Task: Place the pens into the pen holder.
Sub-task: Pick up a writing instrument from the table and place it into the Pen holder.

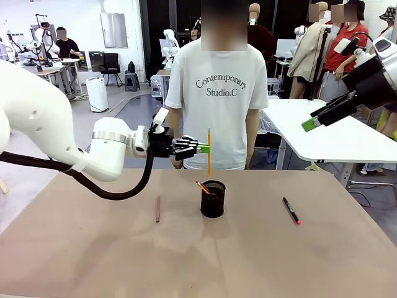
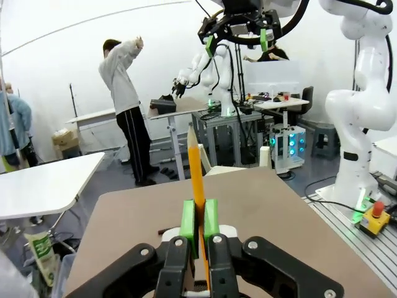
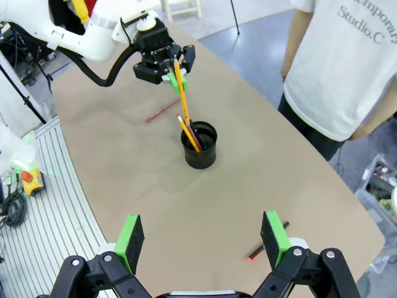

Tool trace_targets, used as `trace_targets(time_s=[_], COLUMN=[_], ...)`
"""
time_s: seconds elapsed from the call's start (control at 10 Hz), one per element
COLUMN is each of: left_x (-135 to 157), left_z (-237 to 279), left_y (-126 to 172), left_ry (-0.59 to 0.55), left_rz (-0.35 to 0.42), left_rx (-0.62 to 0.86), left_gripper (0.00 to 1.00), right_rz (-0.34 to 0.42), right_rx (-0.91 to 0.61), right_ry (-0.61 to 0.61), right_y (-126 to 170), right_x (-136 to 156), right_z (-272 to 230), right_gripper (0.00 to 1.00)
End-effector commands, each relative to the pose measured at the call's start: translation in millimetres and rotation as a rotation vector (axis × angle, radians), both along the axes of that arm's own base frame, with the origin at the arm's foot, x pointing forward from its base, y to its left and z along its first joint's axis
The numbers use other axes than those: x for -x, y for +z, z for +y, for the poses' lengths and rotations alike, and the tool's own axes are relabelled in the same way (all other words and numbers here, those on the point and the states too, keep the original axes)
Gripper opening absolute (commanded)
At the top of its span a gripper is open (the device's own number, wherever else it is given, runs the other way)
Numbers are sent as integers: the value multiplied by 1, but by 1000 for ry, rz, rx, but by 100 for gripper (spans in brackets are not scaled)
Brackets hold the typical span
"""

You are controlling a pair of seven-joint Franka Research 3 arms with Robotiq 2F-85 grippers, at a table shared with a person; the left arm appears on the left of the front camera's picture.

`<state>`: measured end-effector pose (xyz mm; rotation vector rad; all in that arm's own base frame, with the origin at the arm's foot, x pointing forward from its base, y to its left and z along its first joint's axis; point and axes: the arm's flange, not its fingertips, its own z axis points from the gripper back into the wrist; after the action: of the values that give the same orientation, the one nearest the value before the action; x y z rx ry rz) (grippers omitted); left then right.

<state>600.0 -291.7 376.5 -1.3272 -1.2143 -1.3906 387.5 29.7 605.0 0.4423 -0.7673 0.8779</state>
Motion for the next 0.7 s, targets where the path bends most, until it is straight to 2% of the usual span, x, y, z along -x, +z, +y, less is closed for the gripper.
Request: trace_targets(time_s=[0.0,0.6], left_x=[-6,-13], left_z=[-6,-25], left_y=[-9,-44], left_ry=[-53,-126], left_rz=[8,41], left_rx=[31,26], left_gripper=[0,0], right_rz=[-1,-1], right_rx=[-10,-10], right_ry=[4,4], right_y=[0,0], right_x=[-1,-1], right_z=[0,0], right_gripper=[100,100])
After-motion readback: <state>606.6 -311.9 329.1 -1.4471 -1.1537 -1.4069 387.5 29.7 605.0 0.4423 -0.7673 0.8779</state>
